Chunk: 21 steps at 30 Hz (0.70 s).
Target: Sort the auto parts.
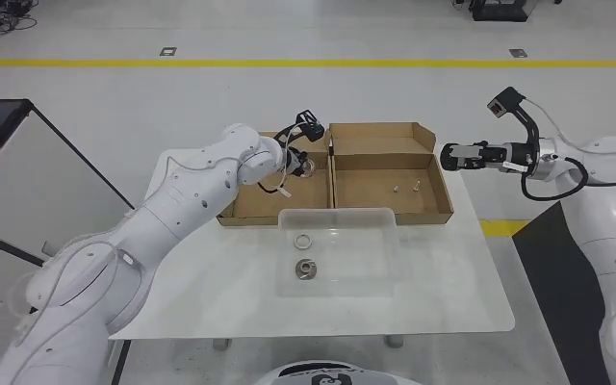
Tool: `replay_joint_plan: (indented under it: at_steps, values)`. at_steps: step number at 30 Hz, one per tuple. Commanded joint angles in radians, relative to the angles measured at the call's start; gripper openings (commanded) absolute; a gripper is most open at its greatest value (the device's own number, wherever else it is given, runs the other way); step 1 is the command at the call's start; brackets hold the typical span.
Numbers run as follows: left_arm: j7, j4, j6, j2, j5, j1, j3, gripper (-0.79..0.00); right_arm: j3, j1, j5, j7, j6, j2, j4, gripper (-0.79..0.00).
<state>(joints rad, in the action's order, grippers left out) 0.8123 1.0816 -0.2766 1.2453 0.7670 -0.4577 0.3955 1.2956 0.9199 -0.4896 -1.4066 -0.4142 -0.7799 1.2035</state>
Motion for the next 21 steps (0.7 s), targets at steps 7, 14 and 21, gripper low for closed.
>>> replay_joint_plan:
  at_steps: [7,14,21]
  values:
    - [-0.017,-0.148,-0.063,0.060,0.041,0.013,-0.040,-0.785,0.000,0.000,0.000,0.000,0.000,0.000,0.000,0.000]
    - [-0.034,-0.253,-0.090,0.120,0.076,0.015,-0.076,-0.785,0.000,0.000,0.000,0.000,0.000,0.000,0.000,0.000]
    - [-0.076,-0.354,-0.108,0.179,0.096,0.007,-0.098,-0.785,0.000,0.000,0.000,0.000,0.000,0.000,0.000,0.000]
